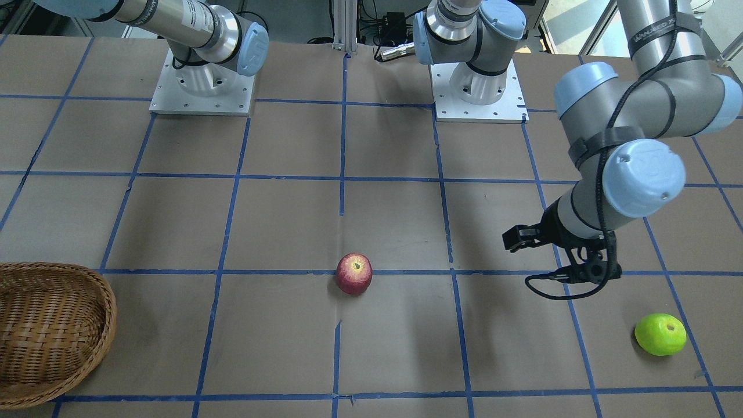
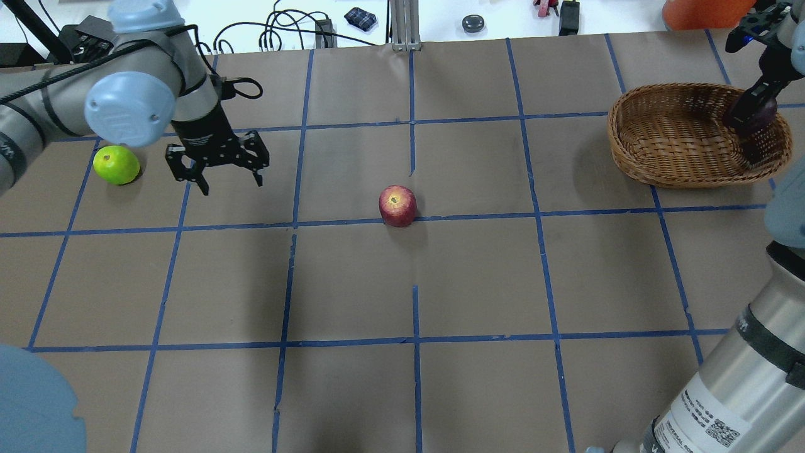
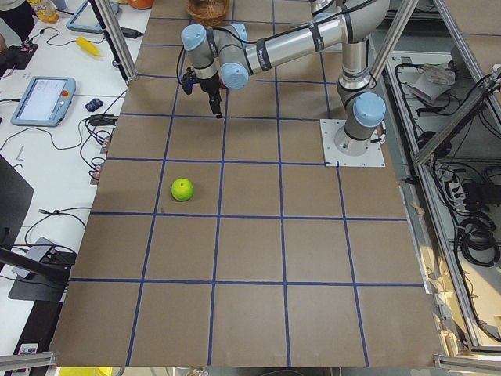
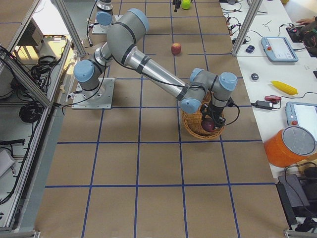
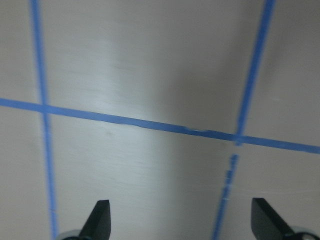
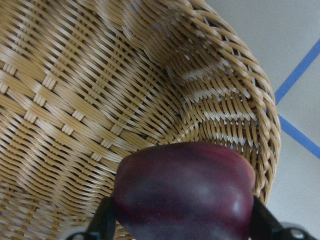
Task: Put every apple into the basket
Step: 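Drop the dark apple into the basket with right while left reaches green apple, then grasp the green apple with left while right grasps the red apple at center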
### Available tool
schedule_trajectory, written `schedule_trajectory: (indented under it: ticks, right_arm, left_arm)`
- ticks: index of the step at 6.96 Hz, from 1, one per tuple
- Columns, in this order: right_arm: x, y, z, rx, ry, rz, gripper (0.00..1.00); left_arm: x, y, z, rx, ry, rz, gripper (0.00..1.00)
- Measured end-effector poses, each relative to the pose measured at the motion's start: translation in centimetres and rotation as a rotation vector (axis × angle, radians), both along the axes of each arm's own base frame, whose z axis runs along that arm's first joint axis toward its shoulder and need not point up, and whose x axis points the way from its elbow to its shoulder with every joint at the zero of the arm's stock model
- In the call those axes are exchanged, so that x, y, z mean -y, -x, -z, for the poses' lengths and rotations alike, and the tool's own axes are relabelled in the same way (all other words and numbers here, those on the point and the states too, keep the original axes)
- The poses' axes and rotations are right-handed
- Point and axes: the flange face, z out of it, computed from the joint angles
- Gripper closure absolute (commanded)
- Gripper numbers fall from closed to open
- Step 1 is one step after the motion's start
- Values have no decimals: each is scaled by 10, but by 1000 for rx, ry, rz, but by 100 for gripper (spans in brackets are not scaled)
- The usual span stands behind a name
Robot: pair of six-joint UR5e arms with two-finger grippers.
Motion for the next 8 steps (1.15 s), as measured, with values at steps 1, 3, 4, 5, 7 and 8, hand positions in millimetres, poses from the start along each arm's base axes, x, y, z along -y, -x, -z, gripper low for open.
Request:
schedule_trajectory:
  ticks: [1,3,4,5,7,8]
  right_arm:
    - [-1,0,1,6,-10,3,2]
    - [-6,-3,5,37,-56,23,0]
    - [-8,-5,7,50,-77,28,0]
    - [-9,-8,3,57,-89,28,0]
    - [-9,-44,-30,102,-73,104,0]
    - [-4,-94,-45,137,-64,161,0]
  left_arm:
    - [5,-63,-2,8,32,46,0]
    - [17,-168,21,35,109,128,0]
    - [27,-191,40,47,135,155,0]
    - [38,-209,56,50,153,184,0]
    - [62,-233,88,9,184,227,0]
    - [72,-239,103,-3,197,232,0]
